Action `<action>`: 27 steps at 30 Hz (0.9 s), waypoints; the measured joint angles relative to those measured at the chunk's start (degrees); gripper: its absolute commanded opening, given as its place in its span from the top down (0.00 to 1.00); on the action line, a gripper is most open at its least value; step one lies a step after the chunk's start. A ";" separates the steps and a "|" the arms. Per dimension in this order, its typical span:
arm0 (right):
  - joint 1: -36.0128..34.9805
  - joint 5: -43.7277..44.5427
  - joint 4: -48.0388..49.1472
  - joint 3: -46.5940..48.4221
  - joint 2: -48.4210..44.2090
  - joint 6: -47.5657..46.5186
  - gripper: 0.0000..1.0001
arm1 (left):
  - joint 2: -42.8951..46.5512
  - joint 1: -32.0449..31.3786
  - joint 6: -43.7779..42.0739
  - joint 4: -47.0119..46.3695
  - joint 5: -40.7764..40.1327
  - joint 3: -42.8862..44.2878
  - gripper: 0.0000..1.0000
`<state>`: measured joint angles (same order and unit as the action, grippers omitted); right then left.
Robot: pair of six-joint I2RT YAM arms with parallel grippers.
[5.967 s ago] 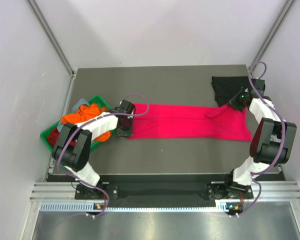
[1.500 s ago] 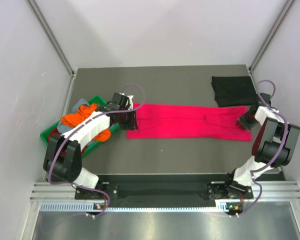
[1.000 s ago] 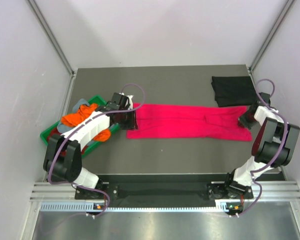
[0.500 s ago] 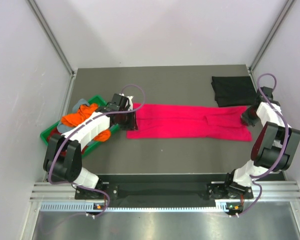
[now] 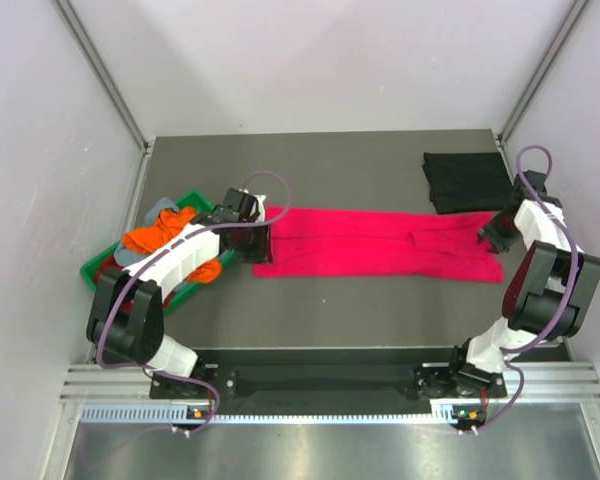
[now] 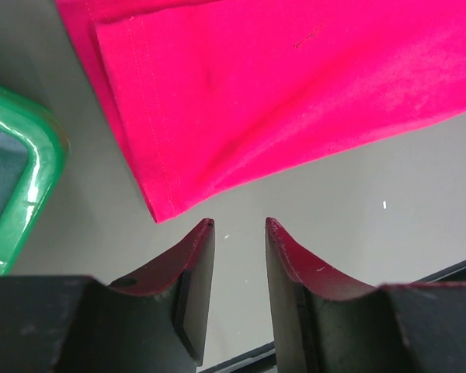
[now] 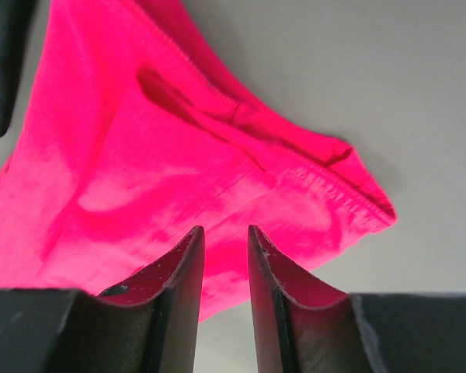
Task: Fold and stack the t-shirts
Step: Fold the tshirt
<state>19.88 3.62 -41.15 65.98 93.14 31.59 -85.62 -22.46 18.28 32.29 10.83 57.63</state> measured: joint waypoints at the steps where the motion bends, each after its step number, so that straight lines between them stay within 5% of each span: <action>1: 0.00 -0.63 -0.07 -0.17 -0.13 0.09 0.70 | 0.09 0.00 0.00 0.00 0.00 -0.13 0.62; 8: 0.57 -1.84 -0.52 -6.16 -5.46 1.79 0.70 | 4.33 0.00 4.52 -0.22 -1.31 -4.09 0.62; 12: 2.64 -2.19 -0.55 -8.90 -8.15 2.56 0.68 | 5.31 0.28 7.39 -1.49 -1.64 -4.76 0.52; 27: 10.10 -1.42 4.79 -13.84 -8.55 2.43 0.59 | 5.60 5.88 14.05 -9.46 -1.64 -11.37 0.52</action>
<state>29.98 2.20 -36.36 52.14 84.60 34.02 -80.03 -16.58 32.34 22.83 9.19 46.26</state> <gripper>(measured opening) 0.403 0.474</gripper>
